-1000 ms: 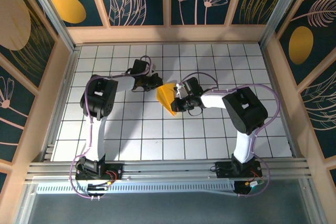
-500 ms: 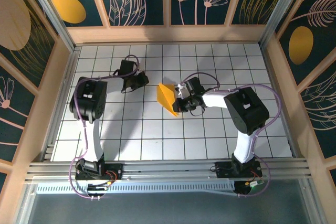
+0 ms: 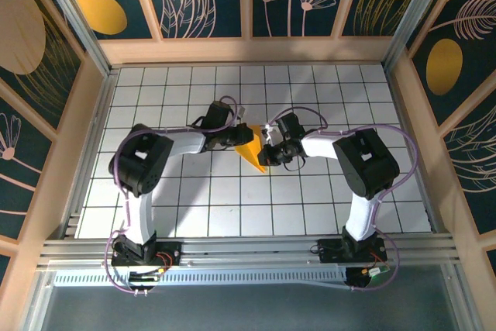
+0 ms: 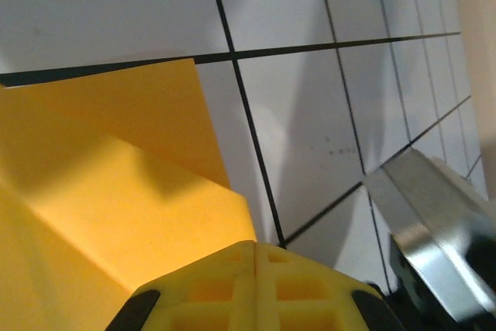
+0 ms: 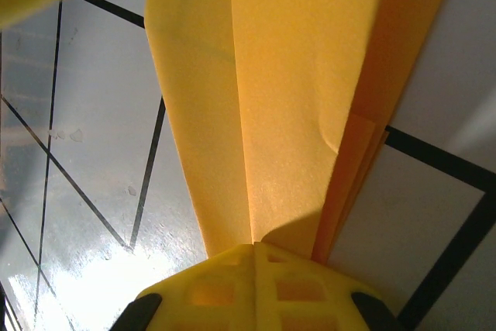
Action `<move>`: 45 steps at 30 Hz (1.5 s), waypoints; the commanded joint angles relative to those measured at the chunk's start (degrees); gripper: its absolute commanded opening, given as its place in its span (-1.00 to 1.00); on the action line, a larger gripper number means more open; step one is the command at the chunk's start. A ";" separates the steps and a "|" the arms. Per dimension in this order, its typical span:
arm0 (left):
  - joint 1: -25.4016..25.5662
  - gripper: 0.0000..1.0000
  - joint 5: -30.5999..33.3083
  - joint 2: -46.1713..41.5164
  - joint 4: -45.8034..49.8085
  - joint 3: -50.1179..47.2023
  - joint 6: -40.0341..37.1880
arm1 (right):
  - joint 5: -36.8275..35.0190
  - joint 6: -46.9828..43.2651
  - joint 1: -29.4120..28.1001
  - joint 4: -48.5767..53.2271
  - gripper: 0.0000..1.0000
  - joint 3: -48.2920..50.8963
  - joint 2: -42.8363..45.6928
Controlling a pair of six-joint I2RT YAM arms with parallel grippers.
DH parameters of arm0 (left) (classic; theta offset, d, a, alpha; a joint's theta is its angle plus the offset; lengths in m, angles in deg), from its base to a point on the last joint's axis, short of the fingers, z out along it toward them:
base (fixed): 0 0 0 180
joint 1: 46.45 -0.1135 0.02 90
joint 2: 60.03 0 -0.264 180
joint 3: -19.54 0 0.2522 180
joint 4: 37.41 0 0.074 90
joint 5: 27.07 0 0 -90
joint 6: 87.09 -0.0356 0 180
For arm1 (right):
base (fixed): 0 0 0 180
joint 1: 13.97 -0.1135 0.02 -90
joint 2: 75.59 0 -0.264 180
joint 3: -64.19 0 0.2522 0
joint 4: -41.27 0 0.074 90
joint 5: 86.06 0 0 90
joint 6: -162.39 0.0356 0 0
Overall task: Fold a paper plane with a square sheet of paper (fold left side to right side)
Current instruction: Fourth fold the wing at the center of the table.
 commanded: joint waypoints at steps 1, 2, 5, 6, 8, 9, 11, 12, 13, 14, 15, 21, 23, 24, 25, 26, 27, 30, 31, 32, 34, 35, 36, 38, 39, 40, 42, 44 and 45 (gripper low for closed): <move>-0.16 -1.00 0.42 3.60 0.83 3.36 -0.03 | -6.21 -1.22 0.71 10.78 -1.00 3.04 -1.67; -0.17 -1.00 1.08 4.28 1.36 3.68 -0.31 | -5.95 -1.06 0.68 10.59 -1.00 3.04 -1.52; -0.15 -1.00 2.36 5.61 1.45 3.21 -0.19 | -4.90 -0.52 0.62 10.07 -1.00 2.96 -0.64; -0.16 -1.00 2.91 6.01 1.70 3.11 -0.14 | -4.40 -0.36 0.62 9.79 -1.00 2.79 -0.21; -0.16 -1.00 3.69 6.40 2.30 2.62 -0.19 | -2.94 -0.06 0.61 9.17 -1.00 2.44 0.90; -0.17 -1.00 4.35 6.36 2.62 2.28 -0.26 | -2.12 0.03 0.61 8.81 -1.00 2.17 1.69; -0.16 -1.00 5.54 6.16 3.11 1.46 -0.44 | -0.39 0.45 0.62 8.47 -1.00 1.47 3.05; -0.23 -1.00 5.81 6.09 3.21 0.97 -0.44 | 0.74 0.71 0.62 8.11 -1.00 0.90 3.69; -0.16 -1.00 5.87 6.03 3.09 0.53 -0.45 | 1.74 0.99 0.62 7.79 -1.00 0.50 4.31; -0.16 -1.00 5.89 5.92 2.86 -0.11 -0.33 | 3.20 1.55 0.62 7.06 -1.00 0.24 5.00; -0.16 -1.00 5.78 5.73 2.46 -0.68 -0.13 | 4.44 2.26 0.61 5.76 -1.00 0.07 5.59; -0.16 -1.00 5.69 5.21 0.94 -2.43 0.43 | 4.33 4.47 0.51 1.16 -1.00 -1.33 4.00; -0.16 -1.00 5.62 5.21 0.92 -2.44 0.43 | 3.28 4.84 0.44 0.11 -1.00 -1.92 2.53; -0.17 -1.00 5.60 5.21 0.94 -2.44 0.40 | 3.02 5.07 0.44 -0.58 -1.00 -2.30 1.74; -0.17 -1.00 5.61 5.21 0.95 -2.36 0.38 | 2.85 5.17 0.38 -0.87 -1.00 -2.68 1.19; -0.16 -1.00 5.66 5.20 0.93 -2.35 0.36 | 2.55 5.13 0.28 -1.01 -1.00 -3.29 0.49; -0.12 -1.00 5.64 5.21 0.98 -2.35 0.39 | 2.22 5.13 0.18 -1.34 -1.00 -3.77 -0.08; -0.16 -1.00 5.69 5.29 1.10 -2.27 0.34 | 1.64 5.33 0.09 -1.89 -1.00 -5.32 -1.30; -0.16 -1.00 5.77 5.30 1.20 -2.18 0.34 | 1.29 5.31 0.05 -2.03 -1.00 -5.75 -1.75; -0.16 -1.00 5.87 5.30 1.22 -2.16 0.39 | 1.03 5.27 0.08 -1.98 -1.00 -6.13 -2.23; -0.16 -1.00 5.94 5.30 1.35 -2.17 0.36 | 0.27 5.00 0.09 -1.86 -1.00 -7.05 -3.10; -0.16 -1.00 6.01 5.30 1.37 -2.13 0.35 | 0.08 4.91 0.09 -1.77 -1.00 -7.61 -3.61; -0.19 -1.00 6.04 5.33 1.41 -2.18 0.37 | 0.07 4.87 0.05 -1.72 -1.00 -8.22 -4.05; -0.16 -1.00 6.19 5.40 1.54 -2.18 0.41 | 0.16 4.71 -0.13 -1.47 -1.00 -9.18 -4.93; -0.16 -1.00 6.17 5.46 1.67 -2.09 0.35 | 0.16 4.65 -0.23 -1.19 -1.00 -9.55 -5.33; -0.16 -1.00 6.32 5.56 1.77 -2.02 0.36 | 0.16 4.46 -0.30 -0.96 -1.00 -9.78 -5.57; -0.16 -1.00 6.49 5.72 1.89 -1.93 0.44 | 0.07 4.27 -0.42 -0.59 -1.00 -9.72 -6.02; -0.17 -1.00 6.60 5.90 1.98 -1.83 0.70 | -0.16 4.25 -0.52 -0.42 -1.00 -9.40 -6.24; -0.16 -1.00 6.64 5.97 2.05 -1.83 0.74 | -0.32 4.15 -0.61 -0.34 -1.00 -9.10 -6.36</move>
